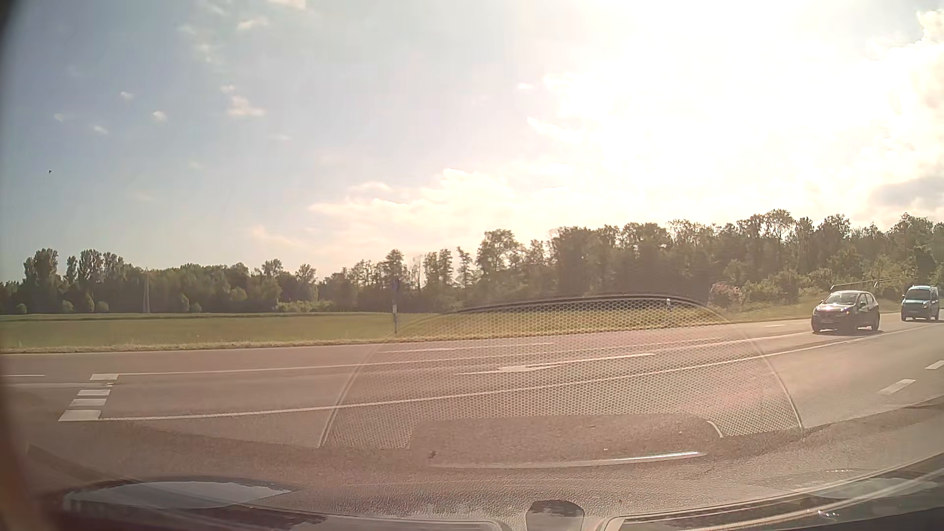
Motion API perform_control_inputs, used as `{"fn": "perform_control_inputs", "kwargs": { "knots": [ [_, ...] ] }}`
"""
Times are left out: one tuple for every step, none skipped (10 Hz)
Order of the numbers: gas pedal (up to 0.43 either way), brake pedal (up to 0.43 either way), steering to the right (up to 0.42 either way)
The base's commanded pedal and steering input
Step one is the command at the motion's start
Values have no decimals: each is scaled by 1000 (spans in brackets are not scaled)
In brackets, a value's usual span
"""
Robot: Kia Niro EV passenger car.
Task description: Follow the waypoints while adhering to traffic rules and regulations
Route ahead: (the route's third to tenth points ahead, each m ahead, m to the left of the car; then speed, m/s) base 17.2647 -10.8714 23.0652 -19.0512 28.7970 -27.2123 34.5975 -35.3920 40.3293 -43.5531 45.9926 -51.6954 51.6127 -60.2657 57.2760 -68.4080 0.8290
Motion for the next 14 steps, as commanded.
{"fn": "perform_control_inputs", "kwargs": {
  "knots": [
    [0,183,271],
    [0,195,268],
    [0,195,266],
    [0,195,263],
    [0,195,260],
    [0,195,262],
    [0,195,265],
    [0,195,266],
    [0,195,266],
    [0,195,266],
    [0,195,266],
    [0,195,269],
    [0,195,271],
    [0,195,273]
  ]
}}
